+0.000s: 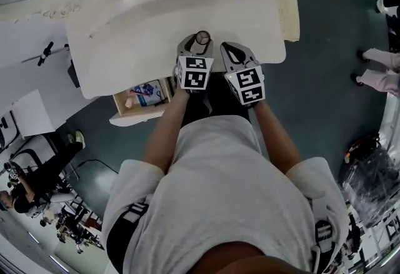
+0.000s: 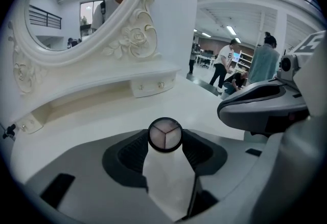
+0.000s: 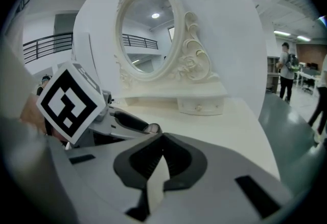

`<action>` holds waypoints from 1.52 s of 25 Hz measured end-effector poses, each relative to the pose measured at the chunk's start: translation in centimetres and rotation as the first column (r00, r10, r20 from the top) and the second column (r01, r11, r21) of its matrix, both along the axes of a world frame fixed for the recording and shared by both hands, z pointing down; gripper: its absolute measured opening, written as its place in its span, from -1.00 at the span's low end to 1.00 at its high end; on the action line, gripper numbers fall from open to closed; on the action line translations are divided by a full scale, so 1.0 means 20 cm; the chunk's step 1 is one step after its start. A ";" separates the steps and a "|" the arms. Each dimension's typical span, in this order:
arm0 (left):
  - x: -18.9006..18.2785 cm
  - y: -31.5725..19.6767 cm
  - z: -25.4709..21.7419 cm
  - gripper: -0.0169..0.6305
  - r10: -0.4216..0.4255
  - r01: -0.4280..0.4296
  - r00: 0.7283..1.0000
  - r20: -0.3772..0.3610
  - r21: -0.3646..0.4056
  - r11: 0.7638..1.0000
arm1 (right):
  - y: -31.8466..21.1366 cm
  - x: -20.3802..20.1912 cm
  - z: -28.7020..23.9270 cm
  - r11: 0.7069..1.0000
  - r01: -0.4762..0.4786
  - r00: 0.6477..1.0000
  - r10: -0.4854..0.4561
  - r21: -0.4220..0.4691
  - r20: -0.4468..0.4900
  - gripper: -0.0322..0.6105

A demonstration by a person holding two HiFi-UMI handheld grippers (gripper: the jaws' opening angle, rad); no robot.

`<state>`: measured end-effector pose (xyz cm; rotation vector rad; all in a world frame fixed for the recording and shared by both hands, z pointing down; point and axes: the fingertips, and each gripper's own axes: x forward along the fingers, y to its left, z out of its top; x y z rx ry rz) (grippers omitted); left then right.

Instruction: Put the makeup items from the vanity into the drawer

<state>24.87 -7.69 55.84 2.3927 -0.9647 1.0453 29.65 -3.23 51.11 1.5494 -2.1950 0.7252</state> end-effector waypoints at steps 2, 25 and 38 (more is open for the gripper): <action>-0.04 -0.01 -0.02 -0.29 -0.018 0.018 1.000 -0.001 0.002 1.000 | -0.01 -0.04 -0.01 1.000 0.019 1.000 -0.019 0.002 0.002 -0.85; -0.53 0.04 -0.08 -0.29 -0.234 0.233 0.972 -0.028 -0.025 0.972 | -0.08 -0.51 -0.03 0.976 0.219 0.976 -0.219 -0.008 0.003 -0.85; -0.82 0.13 -0.09 -0.29 -0.333 0.332 0.942 -0.039 -0.042 0.942 | -0.06 -0.84 -0.01 0.942 0.336 0.942 -0.335 -0.021 0.018 -0.85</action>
